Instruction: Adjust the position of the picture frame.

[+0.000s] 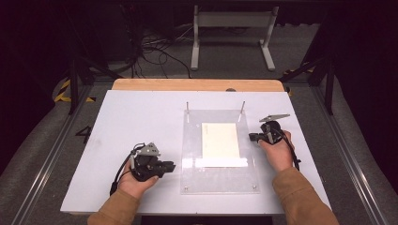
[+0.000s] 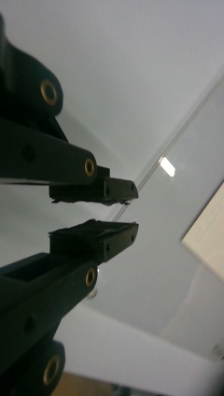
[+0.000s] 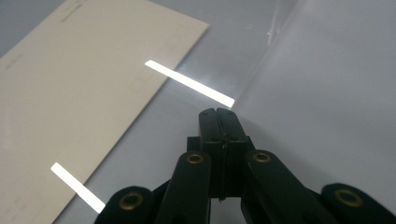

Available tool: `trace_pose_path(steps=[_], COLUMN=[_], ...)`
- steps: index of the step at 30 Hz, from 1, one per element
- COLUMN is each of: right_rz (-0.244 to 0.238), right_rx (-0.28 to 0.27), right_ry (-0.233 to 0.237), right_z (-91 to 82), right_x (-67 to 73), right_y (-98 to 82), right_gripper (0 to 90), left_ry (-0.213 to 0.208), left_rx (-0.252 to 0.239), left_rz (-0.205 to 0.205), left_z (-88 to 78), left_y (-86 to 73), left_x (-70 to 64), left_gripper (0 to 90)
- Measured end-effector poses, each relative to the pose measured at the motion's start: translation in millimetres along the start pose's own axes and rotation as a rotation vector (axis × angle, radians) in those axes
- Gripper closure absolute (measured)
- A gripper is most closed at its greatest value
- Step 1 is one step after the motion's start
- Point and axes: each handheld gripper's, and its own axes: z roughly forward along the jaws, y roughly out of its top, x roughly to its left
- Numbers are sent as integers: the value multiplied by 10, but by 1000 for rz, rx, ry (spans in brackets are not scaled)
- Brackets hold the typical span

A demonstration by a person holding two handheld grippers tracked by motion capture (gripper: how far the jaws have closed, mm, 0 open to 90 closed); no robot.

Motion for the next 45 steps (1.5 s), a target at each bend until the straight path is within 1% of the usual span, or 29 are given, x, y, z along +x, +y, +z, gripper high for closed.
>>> trace_pose_path(steps=[1, 2, 3, 4, 5, 7, 8, 9, 11, 12, 14, 15, 16, 18, 19, 20, 21, 22, 23, 26, 28, 30, 32, 33, 34, 36, 40, 44, 45], right_rz=[-29, -61, -102, -130, -198, -263, -280, -296, -342, -361, -388, -396, -416, -442, -445, -447, -451, -459, -457, -460, -463, -471, -474, -479, -488, -484, -480, -469, -465], right_rx=[-13, -24, -21, -11, 28, 69, 83, 107, 130, 141, 154, 163, 184, 215, 220, 226, 231, 236, 245, 257, 245, 241, 241, 236, 234, 228, 222, 208, 200], right_ry=[43, 89, 139, 164, 185, 204, 230, 258, 273, 288, 300, 297, 289, 263, 262, 267, 265, 263, 259, 251, 256, 255, 258, 267, 261, 261, 254, 262, 265], right_z=[-92, -169, -244, -297, -399, -515, -569, -618, -690, -724, -752, -754, -752, -749, -750, -755, -756, -753, -749, -713, -699, -699, -698, -694, -694, -693, -704, -729, -739], right_x=[68, 125, 187, 236, 337, 455, 513, 575, 684, 752, 828, 848, 870, 883, 885, 887, 889, 891, 891, 872, 863, 865, 867, 871, 872, 866, 877, 897, 904], right_y=[-4, -15, -33, -54, -107, -186, -237, -286, -374, -431, -507, -530, -563, -608, -619, -636, -647, -660, -672, -715, -729, -730, -732, -736, -737, -741, -761, -812, -834], right_gripper=[898, 890, 845, 811, 777, 773, 775, 775, 752, 745, 728, 728, 728, 732, 737, 744, 743, 743, 743, 742, 744, 760, 780, 802, 820, 828, 830, 830, 830], left_ry=[8, 3, -5, -20, -25, -44, -47, -62, -91, -94, -96, -98, -100, -105, -125, -126, -130, -126, -130, -125, -127, -138, -135, -130, -132, -131, -123, -148, -168], left_rx=[17, 33, 37, 51, 52, 67, 76, 80, 83, 83, 94, 98, 98, 99, 96, 88, 96, 93, 99, 104, 107, 107, 106, 105, 102, 99, 98, 112, 127], left_rz=[40, 72, 87, 112, 120, 153, 161, 165, 170, 166, 161, 159, 162, 157, 152, 154, 155, 149, 146, 155, 159, 159, 162, 163, 158, 159, 168, 175, 178], left_z=[0, 3, 8, 14, 22, 38, 45, 54, 68, 80, 108, 134, 154, 177, 192, 206, 215, 231, 243, 277, 293, 297, 298, 296, 294, 291, 289, 270, 258], left_y=[-2, -1, -1, 9, 15, 32, 38, 42, 47, 46, 42, 37, 33, 26, 19, 12, 8, 0, -7, -18, -22, -22, -23, -25, -29, -34, -39, -55, -53], left_x=[-54, -102, -138, -200, -231, -300, -334, -360, -391, -398, -404, -403, -399, -402, -396, -392, -384, -382, -378, -375, -378, -372, -370, -364, -353, -337, -338, -345, -342], left_gripper=[734, 717, 689, 672, 648, 636, 635, 632, 626, 624, 624, 625, 625, 626, 627, 628, 628, 627, 627, 628, 635, 657, 695, 695, 717, 760, 798, 804, 799])
